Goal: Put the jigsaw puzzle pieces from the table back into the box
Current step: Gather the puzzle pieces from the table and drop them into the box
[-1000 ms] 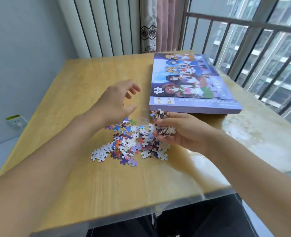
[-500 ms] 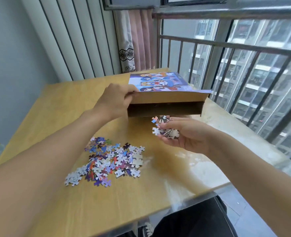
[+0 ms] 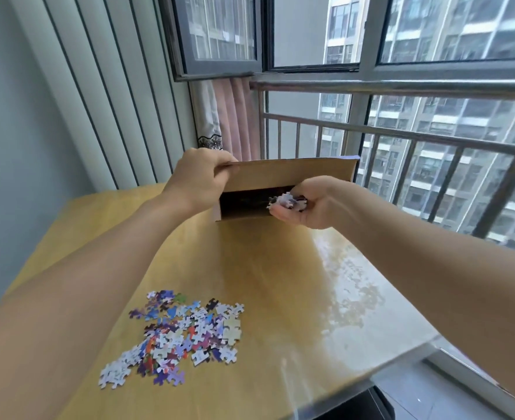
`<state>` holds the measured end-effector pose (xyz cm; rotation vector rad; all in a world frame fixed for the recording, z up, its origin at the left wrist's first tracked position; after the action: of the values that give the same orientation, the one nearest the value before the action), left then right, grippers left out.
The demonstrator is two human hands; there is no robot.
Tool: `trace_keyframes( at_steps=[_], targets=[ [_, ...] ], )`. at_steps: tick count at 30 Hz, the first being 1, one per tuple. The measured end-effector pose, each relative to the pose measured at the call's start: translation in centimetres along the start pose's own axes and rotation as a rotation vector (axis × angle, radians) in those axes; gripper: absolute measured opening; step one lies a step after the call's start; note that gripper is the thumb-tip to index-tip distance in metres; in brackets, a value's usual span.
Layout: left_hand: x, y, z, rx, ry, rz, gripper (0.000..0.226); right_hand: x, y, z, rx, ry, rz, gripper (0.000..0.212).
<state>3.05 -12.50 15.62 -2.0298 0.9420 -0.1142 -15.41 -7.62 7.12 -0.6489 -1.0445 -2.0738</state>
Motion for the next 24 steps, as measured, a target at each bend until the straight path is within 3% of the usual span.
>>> trace_keyframes(
  at_steps=[3, 6, 9, 11, 14, 16, 18, 20, 21, 22, 24],
  targets=[
    [0.1, 0.0, 0.1, -0.006, -0.022, 0.023, 0.015, 1.1, 1.4, 0.4, 0.007, -0.08, -0.197, 0.02],
    [0.3, -0.4, -0.2, -0.025, -0.051, 0.061, 0.016, 2.1, 2.9, -0.2, 0.081, -0.177, -0.353, 0.027],
    [0.3, -1.1, -0.7, -0.049, -0.071, 0.072, 0.016, 2.8, 3.3, -0.8, 0.15, -0.196, -0.254, 0.043],
    [0.6, -1.6, -1.1, -0.067, -0.083, 0.062, 0.015, 3.5, 2.7, -1.1, 0.093, -0.23, 0.091, 0.051],
    [1.4, -1.9, -1.2, -0.081, -0.074, 0.039, 0.015, 4.5, 2.0, -0.2, -0.1, -0.49, 0.864, 0.024],
    [1.8, -1.9, -1.0, -0.077, -0.067, 0.034, 0.015, 4.1, 3.0, 0.8, -0.101, -0.712, 1.394, 0.013],
    [1.6, -1.7, -0.8, -0.079, -0.051, 0.03, 0.015, 2.6, 3.9, 1.7, -0.023, -0.935, 1.831, 0.031],
    [1.2, -1.6, -0.4, -0.096, -0.043, 0.02, 0.016, 1.4, 4.1, 2.8, -0.051, -1.135, 1.965, 0.037],
    [1.3, -1.5, 0.4, -0.103, -0.048, 0.012, 0.016, 0.1, 4.4, 3.4, 0.018, -1.226, 1.933, 0.032],
    [1.3, -1.2, 0.8, -0.099, -0.044, 0.008, 0.016, -1.3, 4.7, 4.2, 0.136, -1.274, 1.893, 0.028],
    [2.0, 0.1, 3.0, -0.043, -0.029, 0.006, 0.017, -6.0, 5.4, 4.7, 0.439, -1.146, 1.844, 0.029]
  ],
)
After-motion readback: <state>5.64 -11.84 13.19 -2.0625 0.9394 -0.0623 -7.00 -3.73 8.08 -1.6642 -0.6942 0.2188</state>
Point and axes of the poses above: each hand's wrist, its own z-axis away from the middle knuckle, its own y-axis out of the palm, x = y × z, the point moved 7 cm from there along -z, towards the middle knuckle, and after that the axes turned 8 degrees about -z, right-handed, at the moved point
